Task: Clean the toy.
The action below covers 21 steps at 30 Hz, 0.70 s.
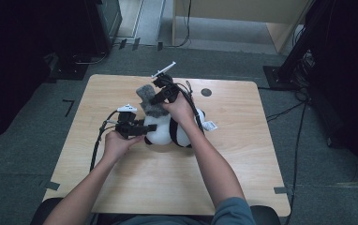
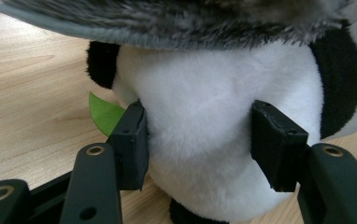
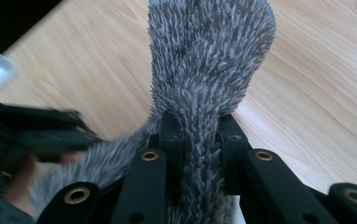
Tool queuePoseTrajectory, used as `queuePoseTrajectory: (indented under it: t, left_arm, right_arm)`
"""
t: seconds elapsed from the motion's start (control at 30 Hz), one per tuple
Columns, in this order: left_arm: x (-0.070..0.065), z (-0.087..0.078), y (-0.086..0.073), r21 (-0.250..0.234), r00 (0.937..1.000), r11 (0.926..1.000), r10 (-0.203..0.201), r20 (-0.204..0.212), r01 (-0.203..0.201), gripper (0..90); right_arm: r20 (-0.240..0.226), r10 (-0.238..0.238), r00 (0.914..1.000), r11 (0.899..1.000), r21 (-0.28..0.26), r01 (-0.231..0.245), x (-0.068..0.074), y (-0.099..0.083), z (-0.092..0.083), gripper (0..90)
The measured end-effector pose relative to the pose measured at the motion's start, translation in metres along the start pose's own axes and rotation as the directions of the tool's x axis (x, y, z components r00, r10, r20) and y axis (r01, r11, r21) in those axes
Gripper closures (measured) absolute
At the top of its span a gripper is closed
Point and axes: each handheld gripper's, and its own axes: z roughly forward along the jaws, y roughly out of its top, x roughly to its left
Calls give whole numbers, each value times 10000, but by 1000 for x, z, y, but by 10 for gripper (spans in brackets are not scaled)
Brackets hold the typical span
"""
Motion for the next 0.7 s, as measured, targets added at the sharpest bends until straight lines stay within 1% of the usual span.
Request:
queuePoseTrajectory:
  t: [0.07,0.1,0.13,0.2,0.3,0.33,0.37,0.47,0.6,0.7]
  left_arm:
    - [0,0,0,-34,10000,10000,-13,-10,13,438]
    - [0,1,0,-64,10000,10000,-11,-19,11,439]
    - [0,1,0,-67,10000,10000,-8,-17,8,439]
    - [-1,1,0,-81,10000,10000,-21,-20,21,438]
    - [-1,1,0,-102,10000,9999,-54,-12,54,438]
    - [-1,1,0,-101,10000,9999,-48,-11,48,438]
    - [-1,1,0,-105,10000,9999,-51,-12,51,438]
    - [-1,1,0,-144,10000,9999,-60,-13,60,438]
    - [-2,2,0,-104,10000,9999,36,-12,-36,439]
    - [-2,2,0,-114,10000,9999,36,-12,-36,439]
  right_arm:
    - [137,75,9999,9999,88,-77,-7,-5,-1,766]
    - [96,225,9997,9997,40,-226,-12,-7,-2,765]
    - [-17,470,9989,9989,-7,-470,-17,-9,-5,763]
    - [-41,716,9974,9974,26,-715,-24,-13,-9,762]
    - [196,866,9961,9962,5,-866,-37,-19,-16,761]
    - [338,962,9948,9953,44,-964,-43,-23,-19,761]
    - [465,1053,9933,9943,90,-1058,-48,-26,-22,761]
    - [561,1499,9871,9885,93,-1506,-63,-37,-27,756]
    - [190,2172,9760,9759,-276,-2166,-81,-53,-36,750]
    - [259,2388,9707,9702,-483,-2374,-90,-59,-44,749]
